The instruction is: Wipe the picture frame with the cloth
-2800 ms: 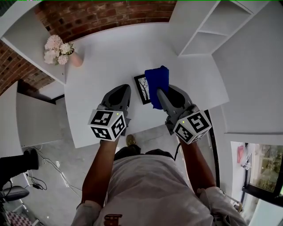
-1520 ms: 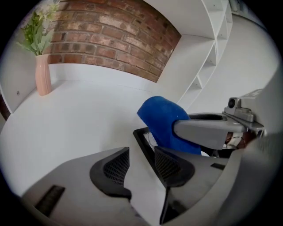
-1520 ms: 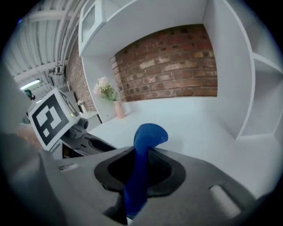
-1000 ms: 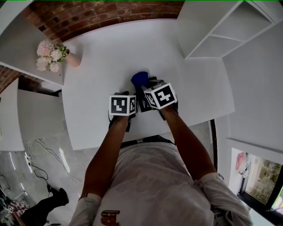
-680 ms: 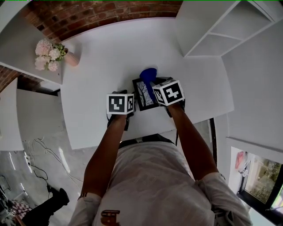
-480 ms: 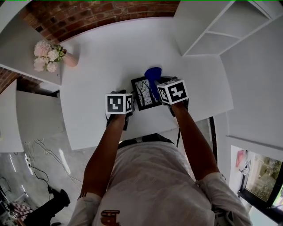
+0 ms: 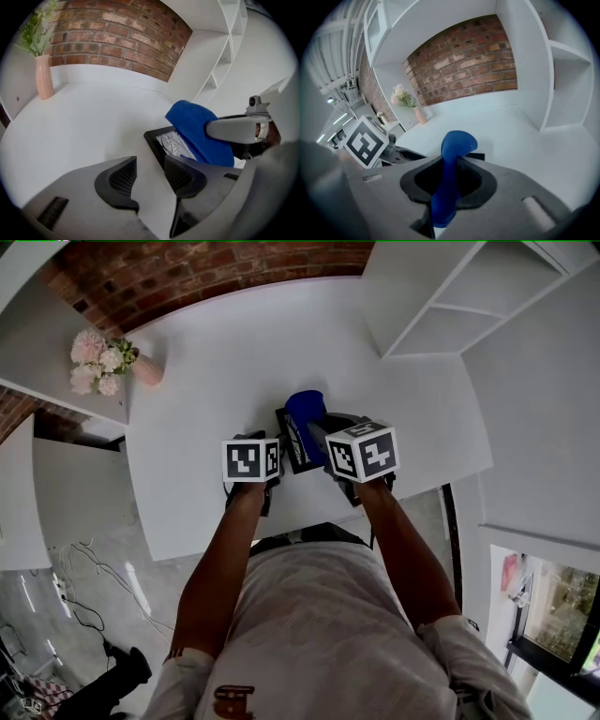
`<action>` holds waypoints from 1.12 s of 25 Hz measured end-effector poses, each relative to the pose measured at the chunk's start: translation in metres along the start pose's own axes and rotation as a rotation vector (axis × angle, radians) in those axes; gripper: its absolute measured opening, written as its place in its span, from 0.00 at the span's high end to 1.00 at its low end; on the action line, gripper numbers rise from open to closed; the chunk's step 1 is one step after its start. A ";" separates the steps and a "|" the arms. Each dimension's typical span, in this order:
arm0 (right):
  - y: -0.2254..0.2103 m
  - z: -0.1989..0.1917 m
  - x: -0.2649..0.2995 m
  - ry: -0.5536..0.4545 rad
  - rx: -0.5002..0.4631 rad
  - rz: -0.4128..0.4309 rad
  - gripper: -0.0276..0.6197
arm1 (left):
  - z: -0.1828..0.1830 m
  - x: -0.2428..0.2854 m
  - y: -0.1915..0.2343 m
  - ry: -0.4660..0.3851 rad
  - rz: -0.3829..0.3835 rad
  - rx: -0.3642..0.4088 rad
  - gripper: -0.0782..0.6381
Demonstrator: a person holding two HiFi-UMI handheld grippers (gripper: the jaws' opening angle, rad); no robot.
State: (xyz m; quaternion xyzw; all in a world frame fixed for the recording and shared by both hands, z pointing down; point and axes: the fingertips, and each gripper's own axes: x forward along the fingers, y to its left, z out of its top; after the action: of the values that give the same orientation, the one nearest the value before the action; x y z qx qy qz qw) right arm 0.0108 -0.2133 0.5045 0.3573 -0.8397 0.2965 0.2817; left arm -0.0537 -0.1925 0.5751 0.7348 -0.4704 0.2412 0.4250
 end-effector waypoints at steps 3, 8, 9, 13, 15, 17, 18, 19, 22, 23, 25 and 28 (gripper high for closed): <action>0.021 -0.014 0.013 0.038 -0.018 0.029 0.84 | 0.000 0.000 0.000 -0.004 -0.001 0.005 0.64; 0.025 -0.040 0.028 0.114 -0.063 0.013 0.84 | 0.000 0.000 0.000 -0.008 -0.003 0.004 0.64; 0.023 -0.043 0.029 0.123 -0.074 0.002 0.84 | 0.000 0.000 0.000 -0.009 -0.003 0.005 0.64; 0.006 -0.048 0.025 0.143 -0.113 -0.050 0.84 | 0.000 -0.001 0.000 -0.011 -0.001 0.008 0.64; -0.003 -0.048 0.022 0.148 -0.120 -0.071 0.84 | -0.001 -0.001 0.001 -0.011 -0.001 0.009 0.64; -0.012 -0.049 0.019 0.149 -0.115 -0.086 0.84 | -0.001 -0.001 0.001 -0.012 -0.001 0.009 0.64; -0.016 -0.049 0.018 0.149 -0.110 -0.092 0.84 | -0.001 -0.001 0.001 -0.013 -0.001 0.009 0.64; -0.020 -0.048 0.016 0.148 -0.106 -0.098 0.84 | 0.000 -0.001 0.001 -0.014 -0.001 0.009 0.64; -0.033 -0.049 0.006 0.149 -0.091 -0.128 0.84 | 0.000 -0.001 -0.001 -0.014 0.000 0.010 0.64; -0.037 -0.048 0.003 0.147 -0.086 -0.136 0.84 | -0.001 -0.001 -0.001 -0.014 0.000 0.009 0.64; -0.042 -0.047 -0.001 0.139 -0.084 -0.146 0.84 | -0.001 -0.001 -0.001 -0.015 0.001 0.008 0.64; -0.048 -0.045 -0.008 0.129 -0.091 -0.166 0.84 | 0.000 -0.001 0.000 -0.018 0.002 0.009 0.64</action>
State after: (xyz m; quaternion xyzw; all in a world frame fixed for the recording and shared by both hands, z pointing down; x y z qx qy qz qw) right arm 0.0642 -0.2060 0.5436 0.3927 -0.7998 0.2560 0.3749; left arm -0.0539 -0.1920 0.5748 0.7383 -0.4740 0.2370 0.4172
